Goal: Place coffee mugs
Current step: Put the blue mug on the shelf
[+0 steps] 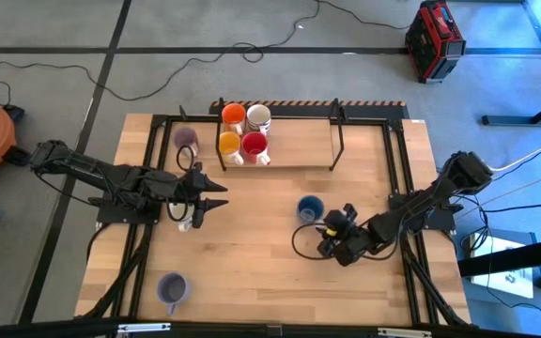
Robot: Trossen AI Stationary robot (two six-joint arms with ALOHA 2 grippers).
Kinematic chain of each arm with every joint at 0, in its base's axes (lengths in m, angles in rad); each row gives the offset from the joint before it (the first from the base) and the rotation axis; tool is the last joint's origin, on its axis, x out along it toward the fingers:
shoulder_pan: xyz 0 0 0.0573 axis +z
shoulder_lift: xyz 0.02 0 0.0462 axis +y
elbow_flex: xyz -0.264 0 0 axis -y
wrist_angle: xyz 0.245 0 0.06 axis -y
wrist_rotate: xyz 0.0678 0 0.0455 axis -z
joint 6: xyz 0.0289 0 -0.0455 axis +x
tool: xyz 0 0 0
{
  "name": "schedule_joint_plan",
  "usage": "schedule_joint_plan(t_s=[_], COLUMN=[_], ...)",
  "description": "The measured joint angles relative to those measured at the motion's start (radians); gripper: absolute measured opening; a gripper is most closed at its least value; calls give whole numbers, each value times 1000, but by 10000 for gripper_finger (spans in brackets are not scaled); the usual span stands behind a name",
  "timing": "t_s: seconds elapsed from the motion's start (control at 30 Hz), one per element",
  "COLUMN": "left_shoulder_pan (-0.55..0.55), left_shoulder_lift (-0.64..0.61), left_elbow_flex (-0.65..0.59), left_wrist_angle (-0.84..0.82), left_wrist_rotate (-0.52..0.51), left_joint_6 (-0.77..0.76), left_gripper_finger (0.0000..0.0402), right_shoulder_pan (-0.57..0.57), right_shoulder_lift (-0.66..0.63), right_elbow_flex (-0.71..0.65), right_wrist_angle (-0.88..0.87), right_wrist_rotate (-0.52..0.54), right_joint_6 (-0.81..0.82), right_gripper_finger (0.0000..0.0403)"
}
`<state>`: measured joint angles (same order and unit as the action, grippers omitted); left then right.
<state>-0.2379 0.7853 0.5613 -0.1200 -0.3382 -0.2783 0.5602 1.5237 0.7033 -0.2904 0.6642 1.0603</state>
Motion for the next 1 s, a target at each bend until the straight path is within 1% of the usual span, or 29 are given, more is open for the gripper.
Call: schedule_joint_plan(t_s=[0.17, 0.37, 0.53, 0.63, 0.77, 0.87, 1.0], left_shoulder_pan=[0, 0, 0, 0, 0, 0, 0], left_shoulder_lift=[0, 0, 0, 0, 0, 0, 0], left_elbow_flex=[0, 0, 0, 0, 0, 0, 0], left_wrist_angle=[3, 2, 2, 1, 2, 4, 4], left_wrist_rotate=[-1, -10, -12, -13, -20, -20, -21], left_joint_6=[1, 1, 1, 1, 2, 2, 2], left_gripper_finger=[172, 172, 172, 172, 172, 172, 172], right_shoulder_pan=[2, 2, 1, -7, -22, -53, -140], right_shoulder_lift=[54, 69, 68, 68, 68, 68, 68], right_elbow_flex=[3, 4, 29, 81, 178, 240, 328], right_wrist_angle=[38, 55, 35, 5, -92, -114, -126], right_wrist_rotate=[-2, 1, -4, 5, 34, 60, 46], right_joint_6=[4, -1, -10, -24, -38, -60, -93], right_gripper_finger=[105, 36, 36, 36, 36, 36, 36])
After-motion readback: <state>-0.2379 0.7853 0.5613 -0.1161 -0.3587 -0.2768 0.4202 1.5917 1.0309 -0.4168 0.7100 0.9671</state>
